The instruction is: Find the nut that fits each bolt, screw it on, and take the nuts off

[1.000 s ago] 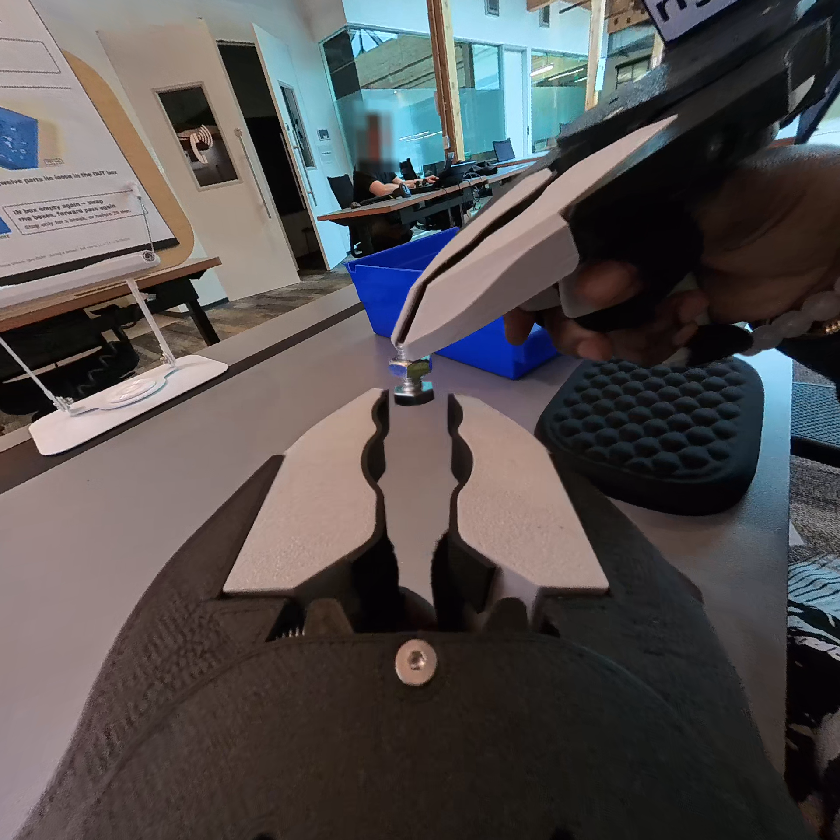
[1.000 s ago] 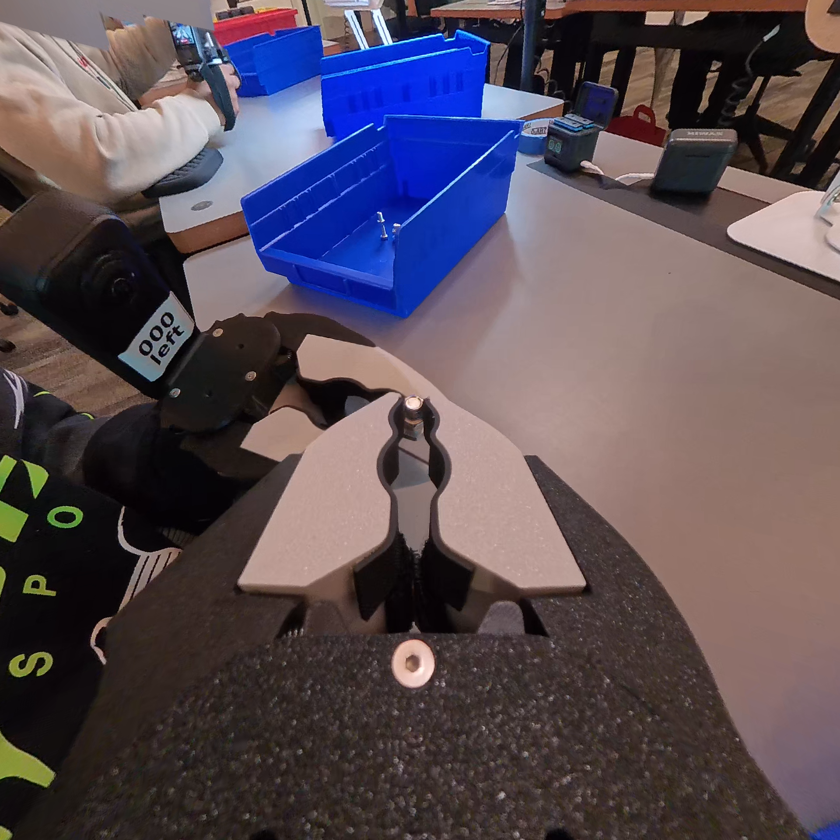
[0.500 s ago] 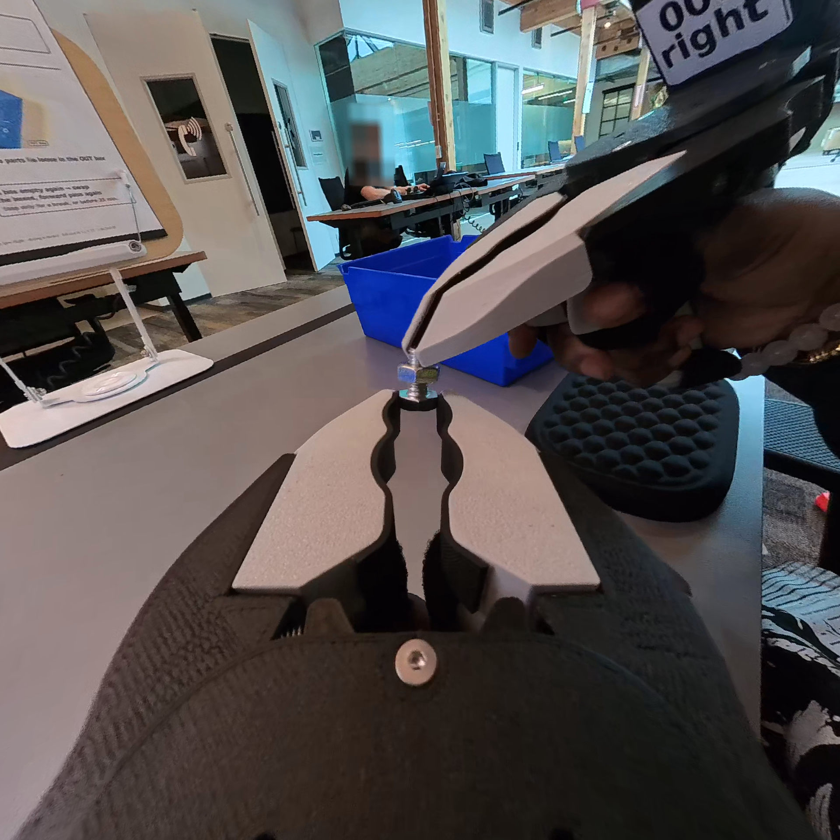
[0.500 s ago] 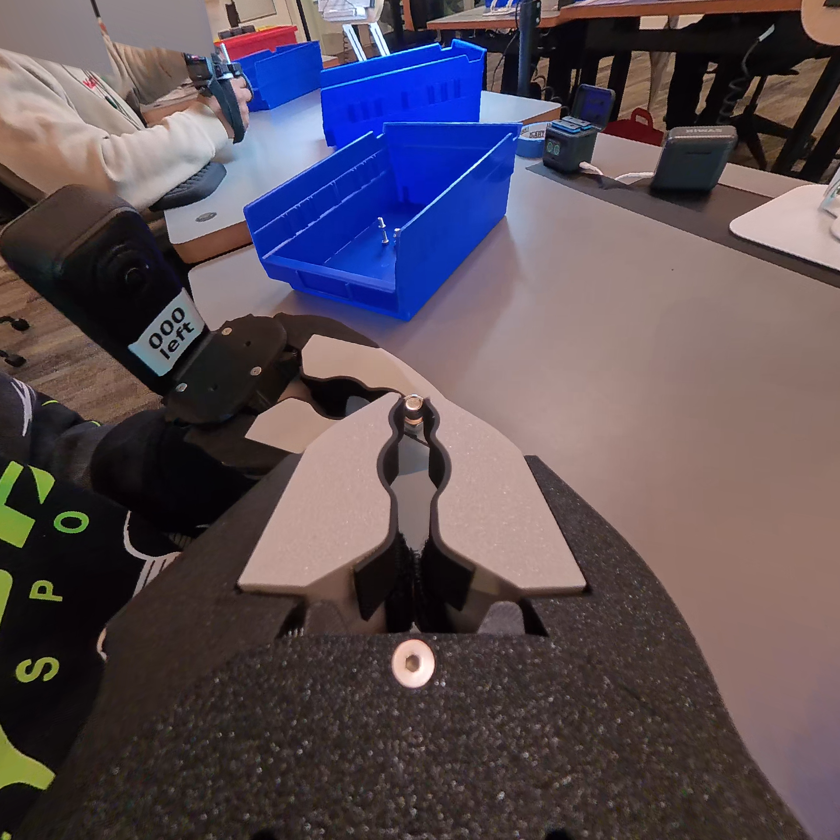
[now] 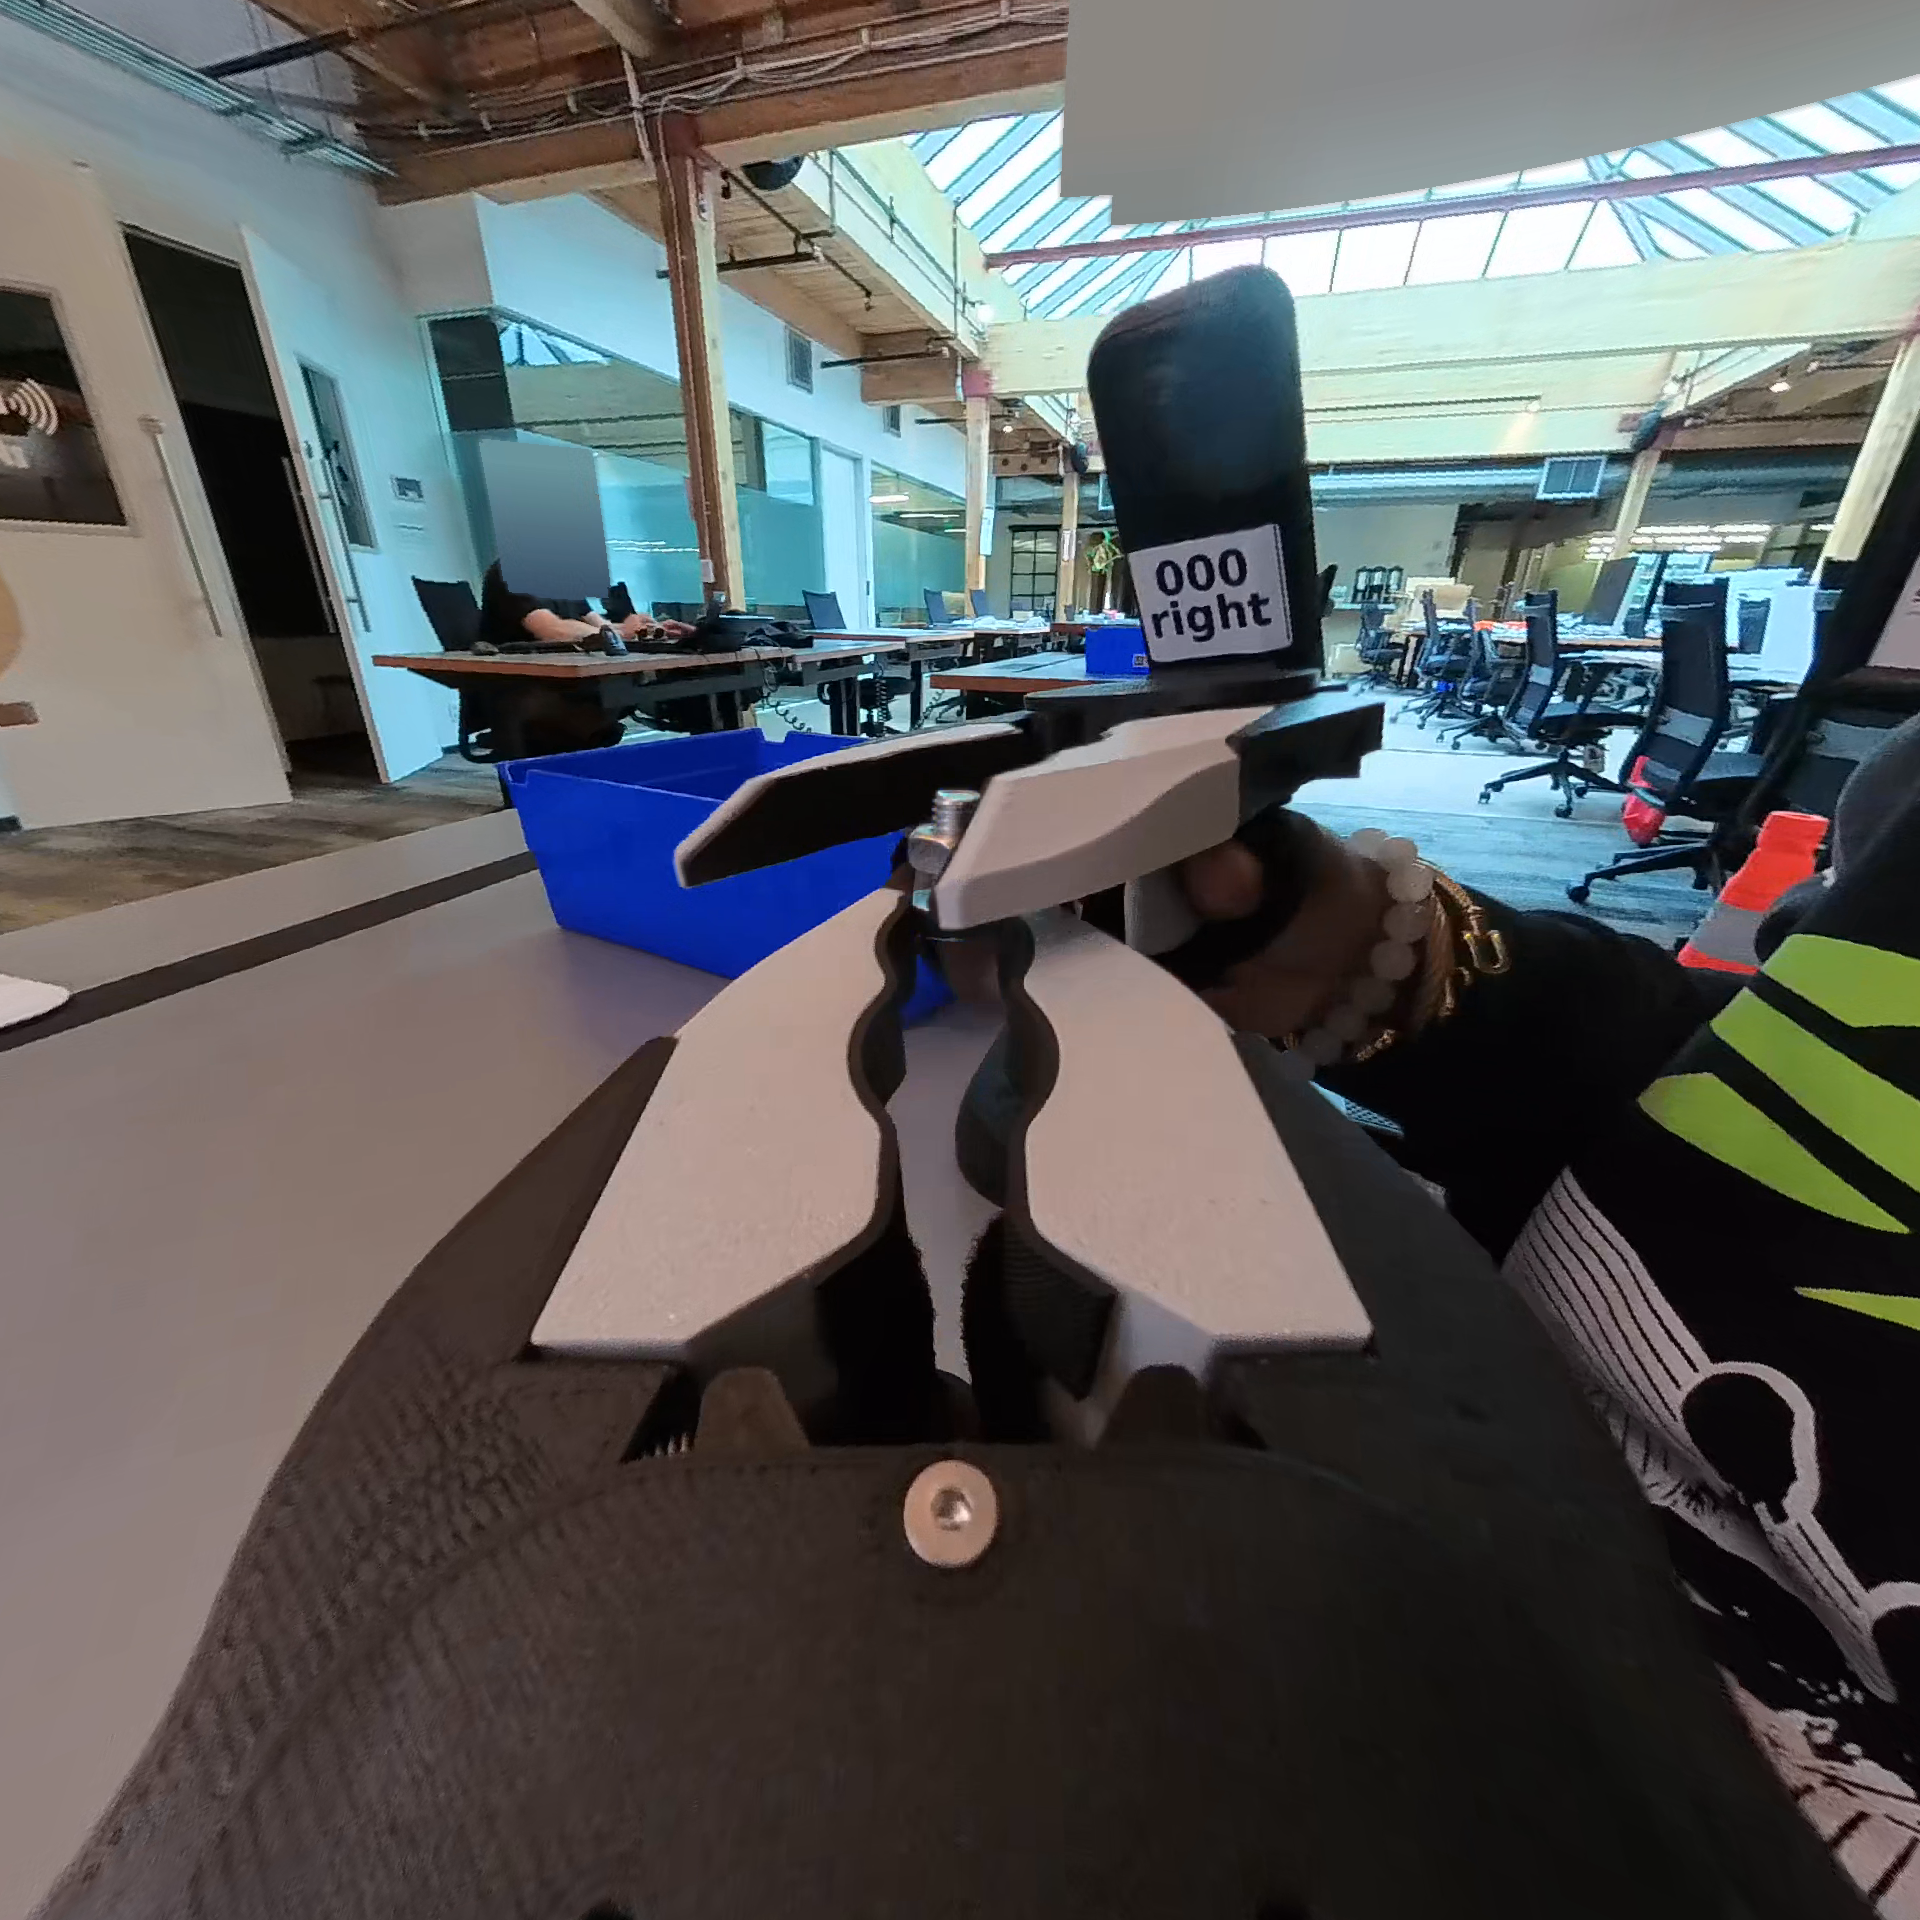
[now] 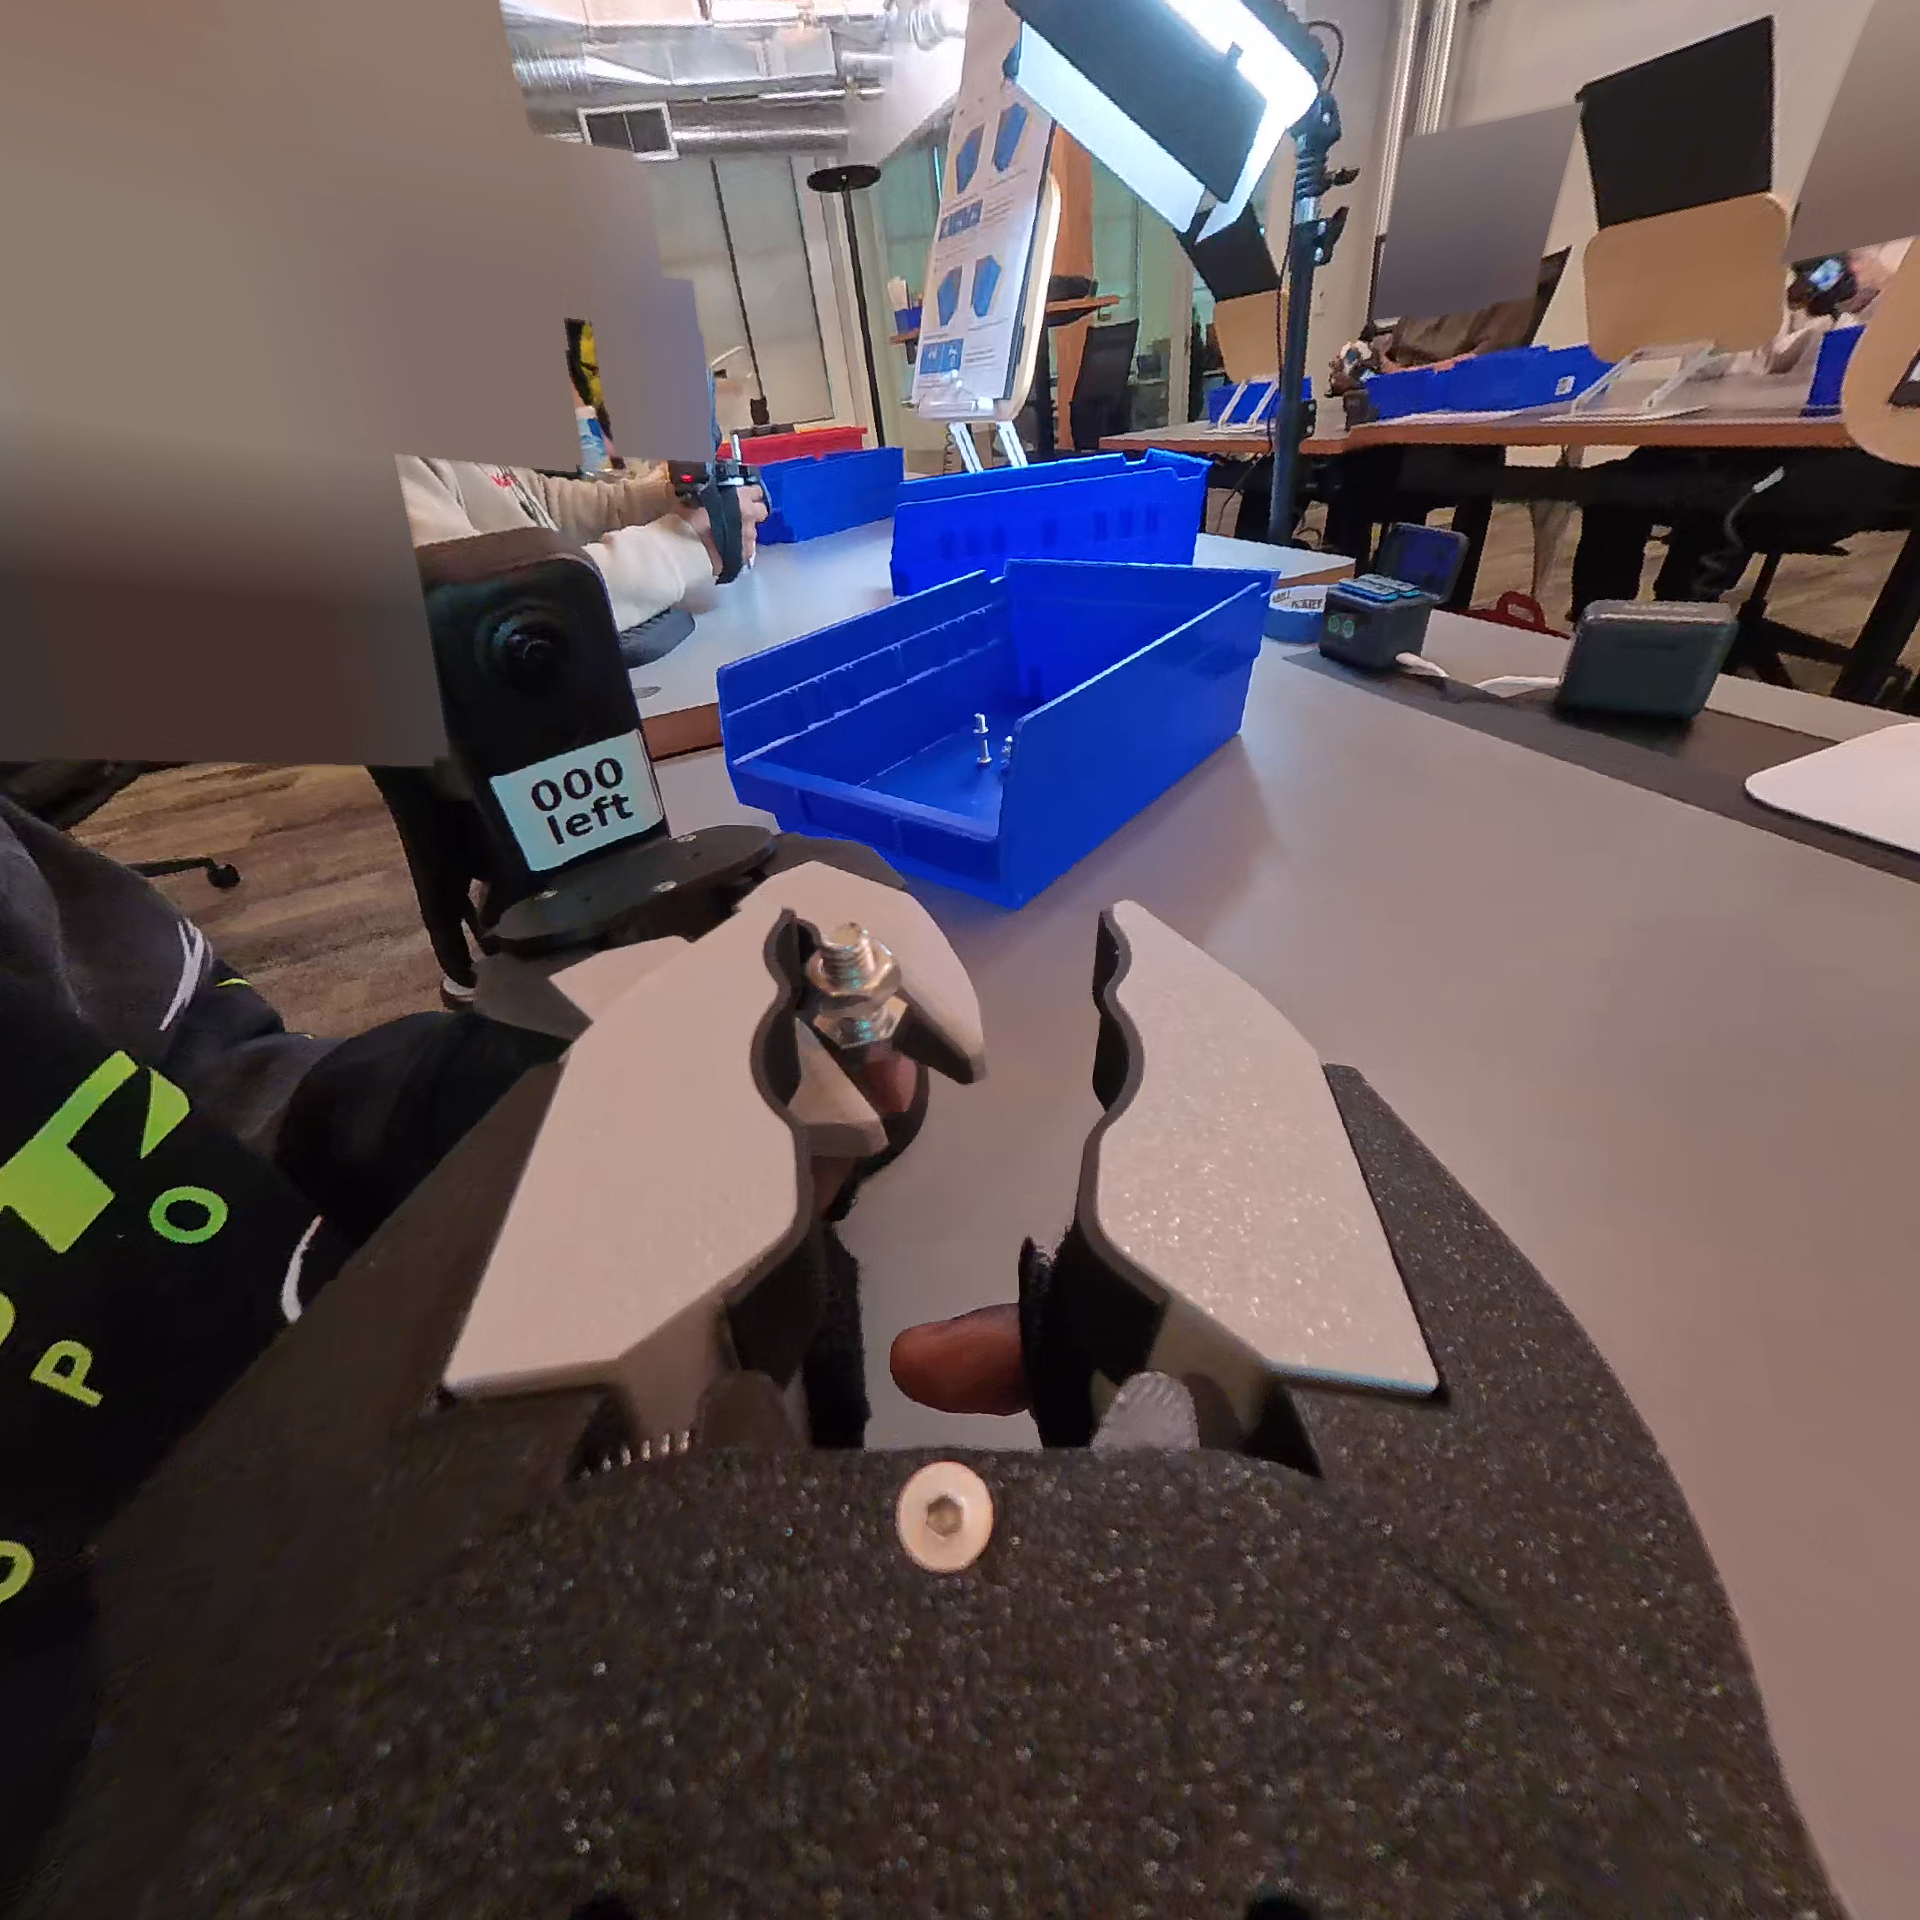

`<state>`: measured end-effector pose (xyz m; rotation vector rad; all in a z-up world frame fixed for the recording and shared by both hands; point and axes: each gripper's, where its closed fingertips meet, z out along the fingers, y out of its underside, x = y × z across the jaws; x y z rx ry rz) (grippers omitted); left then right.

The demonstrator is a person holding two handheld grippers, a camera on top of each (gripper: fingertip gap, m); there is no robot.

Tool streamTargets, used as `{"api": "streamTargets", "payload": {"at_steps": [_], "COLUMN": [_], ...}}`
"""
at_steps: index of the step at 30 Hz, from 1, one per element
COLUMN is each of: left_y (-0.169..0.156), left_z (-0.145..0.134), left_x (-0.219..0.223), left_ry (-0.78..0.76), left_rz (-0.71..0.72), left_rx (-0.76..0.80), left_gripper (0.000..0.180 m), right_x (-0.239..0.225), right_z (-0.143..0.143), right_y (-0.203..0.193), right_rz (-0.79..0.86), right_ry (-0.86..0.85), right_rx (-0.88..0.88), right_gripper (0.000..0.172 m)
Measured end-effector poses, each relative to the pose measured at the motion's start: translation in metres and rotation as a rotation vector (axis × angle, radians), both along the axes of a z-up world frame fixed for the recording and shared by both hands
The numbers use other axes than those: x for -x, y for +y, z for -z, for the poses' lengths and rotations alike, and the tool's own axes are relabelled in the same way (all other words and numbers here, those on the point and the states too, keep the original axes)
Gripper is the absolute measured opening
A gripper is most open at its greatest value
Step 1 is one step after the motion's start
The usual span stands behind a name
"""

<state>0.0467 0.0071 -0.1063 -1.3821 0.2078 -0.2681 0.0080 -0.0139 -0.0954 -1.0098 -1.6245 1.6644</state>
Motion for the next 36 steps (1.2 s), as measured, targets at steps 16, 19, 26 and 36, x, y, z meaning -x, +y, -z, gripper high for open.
{"api": "streamTargets", "payload": {"at_steps": [16, 19, 26, 36], "left_y": [-0.002, -0.001, -0.001, -0.003], "left_z": [-0.001, 0.000, 0.003, 0.000], "left_x": [0.004, 0.003, -0.001, -0.001], "left_ry": [-0.047, -0.040, -0.015, -0.035], "left_rz": [0.017, 0.020, 0.033, 0.050], "left_rx": [-0.006, 0.000, 0.011, -0.009], "left_gripper": [0.015, 0.015, 0.015, 0.015], "right_x": [-0.028, -0.022, -0.005, -0.023], "right_z": [-0.013, -0.010, -0.002, -0.004], "right_y": [0.026, 0.012, -0.004, 0.019], "right_rz": [0.024, -0.011, -0.025, 0.013], "right_ry": [0.096, 0.080, 0.043, 0.071], "right_rx": [0.061, 0.049, 0.034, 0.010], "right_gripper": [0.025, 0.042, 0.048, 0.017]}}
